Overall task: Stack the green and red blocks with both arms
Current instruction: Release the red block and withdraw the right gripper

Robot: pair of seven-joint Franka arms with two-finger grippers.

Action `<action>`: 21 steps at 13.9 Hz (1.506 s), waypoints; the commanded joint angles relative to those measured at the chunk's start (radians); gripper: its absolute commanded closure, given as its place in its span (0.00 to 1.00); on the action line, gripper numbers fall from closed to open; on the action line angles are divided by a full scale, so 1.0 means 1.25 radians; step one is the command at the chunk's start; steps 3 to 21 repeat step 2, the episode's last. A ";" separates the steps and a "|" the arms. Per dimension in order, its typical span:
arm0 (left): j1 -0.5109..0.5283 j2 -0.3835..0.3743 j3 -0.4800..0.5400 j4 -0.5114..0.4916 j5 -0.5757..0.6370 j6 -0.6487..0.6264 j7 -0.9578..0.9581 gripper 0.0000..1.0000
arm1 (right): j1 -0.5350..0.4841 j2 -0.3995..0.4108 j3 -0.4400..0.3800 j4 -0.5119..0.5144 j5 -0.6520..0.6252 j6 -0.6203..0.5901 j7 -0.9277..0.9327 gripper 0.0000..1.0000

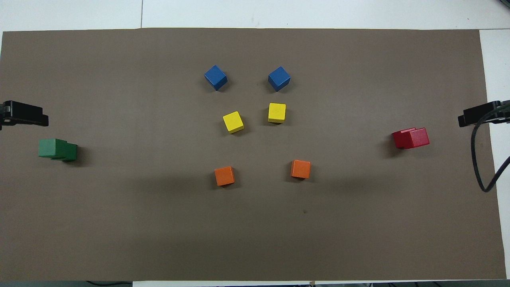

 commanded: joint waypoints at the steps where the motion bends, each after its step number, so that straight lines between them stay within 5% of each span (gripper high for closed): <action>1: -0.010 -0.024 0.007 -0.028 0.015 0.017 0.006 0.00 | -0.005 0.011 0.006 0.017 -0.009 -0.004 0.016 0.00; 21: -0.010 -0.024 0.007 -0.028 0.016 0.017 0.006 0.00 | -0.005 0.012 0.006 0.016 -0.009 -0.004 0.016 0.00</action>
